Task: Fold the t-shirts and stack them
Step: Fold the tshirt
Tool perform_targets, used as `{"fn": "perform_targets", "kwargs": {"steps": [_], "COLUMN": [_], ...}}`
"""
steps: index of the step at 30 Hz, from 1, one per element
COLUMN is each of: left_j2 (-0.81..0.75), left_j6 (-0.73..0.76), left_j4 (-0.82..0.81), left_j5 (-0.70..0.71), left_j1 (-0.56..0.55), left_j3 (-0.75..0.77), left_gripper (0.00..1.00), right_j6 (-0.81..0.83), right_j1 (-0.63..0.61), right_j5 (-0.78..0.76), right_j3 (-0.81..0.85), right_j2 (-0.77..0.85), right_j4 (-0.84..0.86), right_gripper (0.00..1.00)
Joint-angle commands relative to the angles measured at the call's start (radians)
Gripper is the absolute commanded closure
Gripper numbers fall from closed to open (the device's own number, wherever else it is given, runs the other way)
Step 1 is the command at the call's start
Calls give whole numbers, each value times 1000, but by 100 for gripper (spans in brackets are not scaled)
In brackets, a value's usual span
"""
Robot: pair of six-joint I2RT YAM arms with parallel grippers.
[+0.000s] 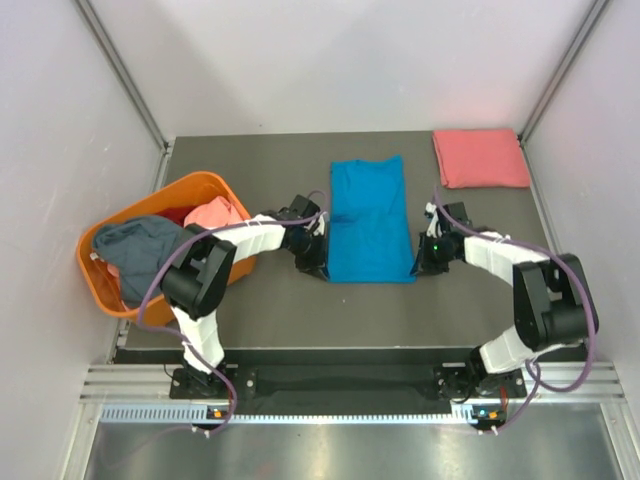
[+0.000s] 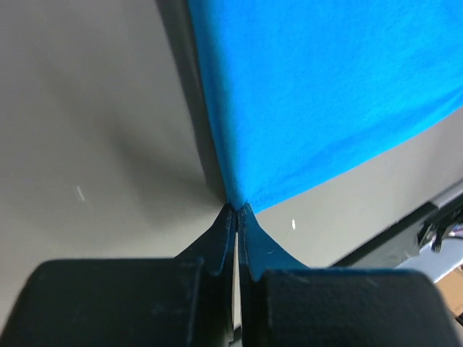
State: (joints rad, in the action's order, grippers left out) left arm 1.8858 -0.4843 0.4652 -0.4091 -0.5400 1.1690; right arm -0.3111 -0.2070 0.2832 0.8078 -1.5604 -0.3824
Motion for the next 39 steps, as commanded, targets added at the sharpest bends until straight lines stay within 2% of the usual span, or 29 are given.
{"fn": "perform_targets", "kwargs": {"steps": [1,3,5,6,7,8,14,16,17,20,24,29,32,35,39], "left_j2": [-105,-149,-171,-185,-189,-191,-159,-126,-114,-21,87,231,286,321,363], "left_j6": [-23,-36,-33,-24,-16,-8,24,39,53,72,76,95,105,108,107], "left_j4": [58,61,70,75,85,96,176,171,167,145,110,95,124,138,135], "left_j5": [70,84,84,70,70,75,167,145,127,128,90,95,147,222,221], "left_j1": [-11,-20,-32,-37,-40,-41,-41,-41,-40,-40,-40,-35,-25,-11,9], "left_j3": [-64,-92,-100,-95,-92,-85,73,113,151,231,337,496,585,633,649], "left_gripper": [100,99,90,85,82,82,80,80,80,80,81,82,83,83,83], "right_j6": [-8,-14,-17,-19,-23,-28,-37,-36,-39,-68,-65,-59,-86,-83,-74], "right_j1": [3,1,1,0,1,0,3,4,4,3,4,9,9,11,21], "right_j5": [-58,-84,-93,-95,-93,-96,-146,-130,-113,-33,34,57,31,-19,0], "right_j3": [-70,-99,-113,-114,-113,-108,-6,34,42,76,111,251,292,338,372], "right_j2": [100,150,180,204,215,226,243,224,214,160,62,-139,-190,-239,-302], "right_j4": [-26,-45,-59,-64,-69,-76,-144,-138,-125,-61,98,135,174,166,194], "right_gripper": [100,100,95,85,80,76,70,73,79,88,91,93,95,96,97]}}
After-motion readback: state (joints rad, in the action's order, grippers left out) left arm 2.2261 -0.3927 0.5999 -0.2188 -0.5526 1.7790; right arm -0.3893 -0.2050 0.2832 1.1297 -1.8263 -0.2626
